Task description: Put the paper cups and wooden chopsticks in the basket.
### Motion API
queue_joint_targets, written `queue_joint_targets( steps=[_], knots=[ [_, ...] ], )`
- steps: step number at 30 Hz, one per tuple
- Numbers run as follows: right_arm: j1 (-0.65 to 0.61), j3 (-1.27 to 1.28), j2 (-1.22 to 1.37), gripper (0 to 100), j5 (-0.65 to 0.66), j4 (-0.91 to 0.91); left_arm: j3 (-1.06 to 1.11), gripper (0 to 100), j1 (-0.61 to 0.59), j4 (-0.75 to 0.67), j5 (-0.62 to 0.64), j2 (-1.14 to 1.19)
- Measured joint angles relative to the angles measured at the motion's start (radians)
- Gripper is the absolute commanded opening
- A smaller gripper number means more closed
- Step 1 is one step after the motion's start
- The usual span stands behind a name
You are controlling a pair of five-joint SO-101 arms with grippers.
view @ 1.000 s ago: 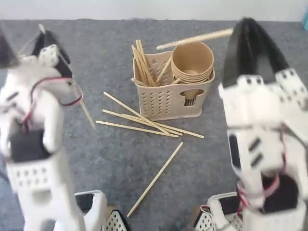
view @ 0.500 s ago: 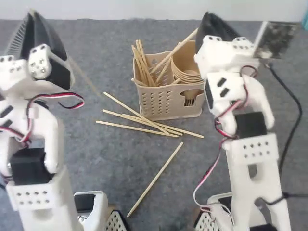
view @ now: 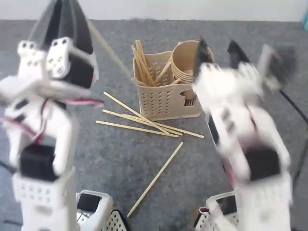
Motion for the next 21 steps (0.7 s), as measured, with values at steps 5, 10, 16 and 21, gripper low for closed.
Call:
queue_joint_targets(
  steps=[5,10,16,21],
  knots=[
    [0.000,-0.003,-0.354,15.1,0.000,0.242,0.002,1,0.012,-0.112,-0.002,0.160],
    [0.003,0.006,-0.609,14.6,0.005,0.427,0.002,1,0.017,-0.196,-0.046,0.307],
    [0.005,0.064,-0.766,14.5,0.068,0.474,0.049,1,0.017,-0.253,-0.068,0.408],
    [0.005,0.115,-0.793,14.5,0.072,0.477,0.222,11,0.017,-0.333,-0.075,0.396]
  ],
)
